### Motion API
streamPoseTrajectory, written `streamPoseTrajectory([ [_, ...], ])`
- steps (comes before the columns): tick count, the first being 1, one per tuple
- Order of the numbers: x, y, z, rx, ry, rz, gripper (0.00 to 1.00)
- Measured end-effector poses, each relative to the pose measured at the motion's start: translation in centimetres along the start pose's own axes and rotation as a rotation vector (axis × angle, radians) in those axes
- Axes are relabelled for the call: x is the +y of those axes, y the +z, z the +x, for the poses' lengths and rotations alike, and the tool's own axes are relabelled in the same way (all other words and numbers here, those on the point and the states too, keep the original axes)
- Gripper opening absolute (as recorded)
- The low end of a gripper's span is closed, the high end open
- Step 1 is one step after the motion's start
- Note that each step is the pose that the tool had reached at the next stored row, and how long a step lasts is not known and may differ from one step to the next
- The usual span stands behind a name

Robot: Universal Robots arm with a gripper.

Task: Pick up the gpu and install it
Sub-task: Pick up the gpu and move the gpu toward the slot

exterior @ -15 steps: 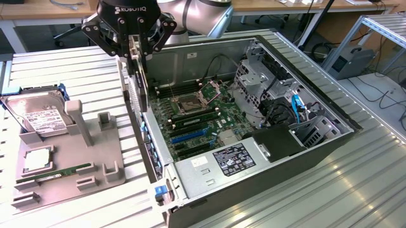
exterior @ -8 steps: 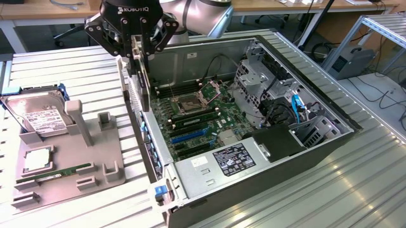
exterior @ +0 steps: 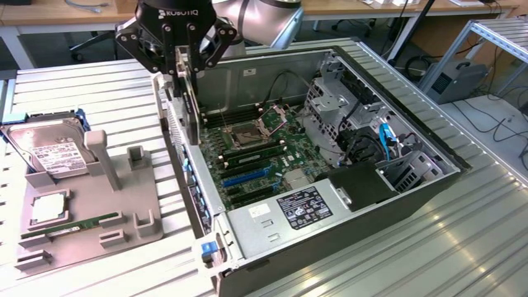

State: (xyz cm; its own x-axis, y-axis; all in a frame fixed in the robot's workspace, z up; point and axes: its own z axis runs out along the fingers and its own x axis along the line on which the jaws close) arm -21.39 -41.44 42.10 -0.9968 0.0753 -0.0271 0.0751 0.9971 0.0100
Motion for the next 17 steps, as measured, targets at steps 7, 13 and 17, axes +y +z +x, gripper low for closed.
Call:
streamPoseTrajectory([
  [7, 0.03, 0.08, -0.5, 0.0001, 0.000, 0.0001, 0.27],
  [13, 0.06, 0.13, -0.8, 0.0000, 0.000, 0.0000, 0.27],
  [17, 0.08, 0.18, -1.1, 0.0000, 0.000, 0.0000, 0.27],
])
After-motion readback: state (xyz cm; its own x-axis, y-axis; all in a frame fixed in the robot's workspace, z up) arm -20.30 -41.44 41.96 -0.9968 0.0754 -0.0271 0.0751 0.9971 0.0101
